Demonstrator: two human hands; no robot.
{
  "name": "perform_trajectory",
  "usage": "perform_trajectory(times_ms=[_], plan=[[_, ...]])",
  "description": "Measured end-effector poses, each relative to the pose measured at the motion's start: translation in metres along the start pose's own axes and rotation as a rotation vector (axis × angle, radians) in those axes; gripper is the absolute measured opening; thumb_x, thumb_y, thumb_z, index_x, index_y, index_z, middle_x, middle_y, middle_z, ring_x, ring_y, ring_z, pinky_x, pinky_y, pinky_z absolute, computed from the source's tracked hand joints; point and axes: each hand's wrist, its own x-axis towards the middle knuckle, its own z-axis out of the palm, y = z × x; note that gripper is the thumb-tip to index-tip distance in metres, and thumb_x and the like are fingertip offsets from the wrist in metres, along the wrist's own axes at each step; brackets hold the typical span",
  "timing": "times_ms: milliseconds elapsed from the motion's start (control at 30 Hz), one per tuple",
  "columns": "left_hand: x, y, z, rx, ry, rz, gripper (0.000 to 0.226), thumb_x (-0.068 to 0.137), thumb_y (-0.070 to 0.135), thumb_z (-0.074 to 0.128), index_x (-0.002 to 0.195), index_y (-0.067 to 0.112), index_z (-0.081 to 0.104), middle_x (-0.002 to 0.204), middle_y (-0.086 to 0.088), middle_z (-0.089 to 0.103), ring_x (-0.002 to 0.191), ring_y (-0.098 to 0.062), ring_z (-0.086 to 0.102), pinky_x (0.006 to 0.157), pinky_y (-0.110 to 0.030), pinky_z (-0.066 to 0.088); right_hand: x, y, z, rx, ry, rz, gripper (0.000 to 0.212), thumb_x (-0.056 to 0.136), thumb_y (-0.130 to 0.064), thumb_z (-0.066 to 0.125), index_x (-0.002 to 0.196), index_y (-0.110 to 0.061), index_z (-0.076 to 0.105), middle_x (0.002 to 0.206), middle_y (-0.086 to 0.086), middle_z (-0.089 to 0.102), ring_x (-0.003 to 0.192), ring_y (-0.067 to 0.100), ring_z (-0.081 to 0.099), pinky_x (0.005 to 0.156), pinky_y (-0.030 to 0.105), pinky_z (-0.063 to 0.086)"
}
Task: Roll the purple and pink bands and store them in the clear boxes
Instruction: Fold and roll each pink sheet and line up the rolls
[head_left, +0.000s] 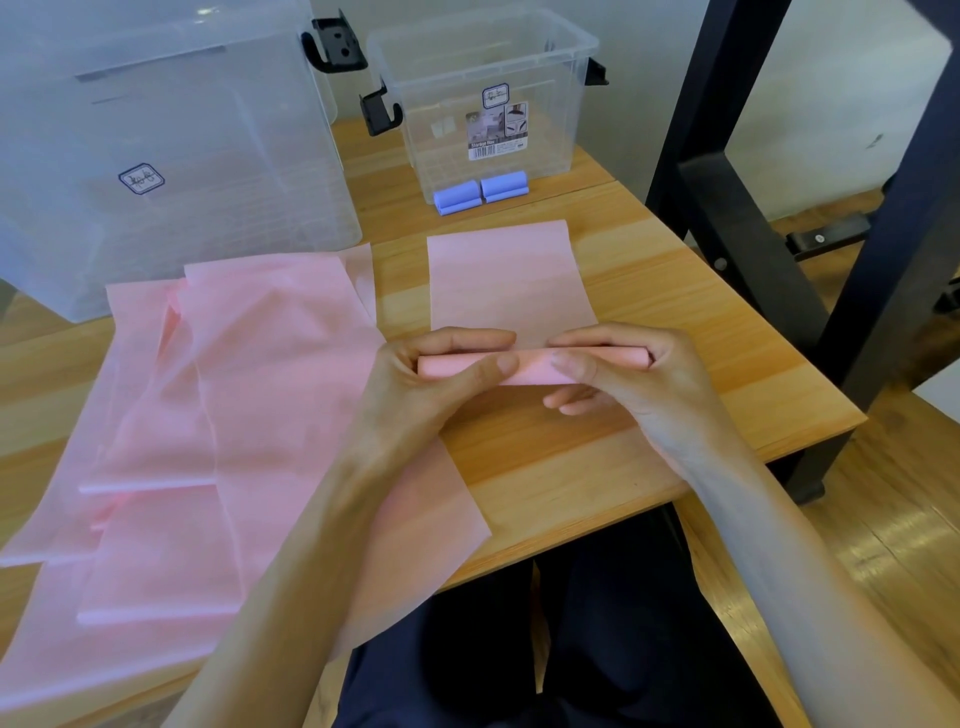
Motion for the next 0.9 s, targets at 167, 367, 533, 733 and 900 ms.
perform_trajectory(times_ms=[167,367,533,733,900], plan=[[0.0014,-0.0001,0.0,-0.016,0.024,0.006,0.019,0.071,0.029,0.076,0.087,0.019,0.078,0.091,0.005,0.077,0.086,-0.005,0.07,0.074,-0.016,0.053,0.0014,0.0007,0.0007,0.011,-0.014,0.011,0.028,0.077,-0.02,0.074,0.1,-0.004,0.073,0.094,0.014,0.075,0.075,0.033,0.075,0.065,0.03,0.062],[0.0006,-0.0002,0.0005,0.01,-0.002,-0.001,0.022,0.071,0.029,0.076,0.091,0.019,0.078,0.092,0.004,0.077,0.086,-0.004,0.069,0.074,-0.014,0.051,0.0004,0.0002,0.001,-0.012,0.008,0.001,0.025,0.076,-0.02,0.075,0.096,-0.005,0.074,0.089,0.013,0.076,0.072,0.031,0.075,0.061,0.027,0.061],[0.0002,-0.0009,0.0003,0.007,0.009,0.027,0.017,0.071,0.028,0.076,0.086,0.021,0.078,0.088,0.007,0.077,0.085,-0.004,0.069,0.075,-0.015,0.051,0.0007,-0.0005,0.0009,0.003,-0.013,0.019,0.029,0.077,-0.021,0.074,0.1,-0.004,0.073,0.092,0.014,0.075,0.073,0.031,0.074,0.062,0.027,0.061],[-0.0001,0.0003,0.0006,0.017,-0.009,0.008,0.022,0.069,0.029,0.077,0.089,0.021,0.078,0.089,0.008,0.077,0.085,-0.003,0.069,0.075,-0.014,0.051,0.0003,-0.0003,0.0005,-0.024,0.009,0.006,0.024,0.077,-0.018,0.075,0.097,-0.005,0.074,0.089,0.013,0.075,0.068,0.03,0.074,0.059,0.028,0.06],[0.001,0.0,0.0007,-0.01,0.023,0.003,0.021,0.07,0.029,0.076,0.087,0.018,0.078,0.089,0.004,0.077,0.085,-0.007,0.07,0.073,-0.017,0.054,0.0007,-0.0008,0.0004,-0.01,-0.033,0.018,0.032,0.074,-0.019,0.076,0.103,-0.007,0.072,0.094,0.013,0.075,0.073,0.03,0.074,0.063,0.029,0.061]])
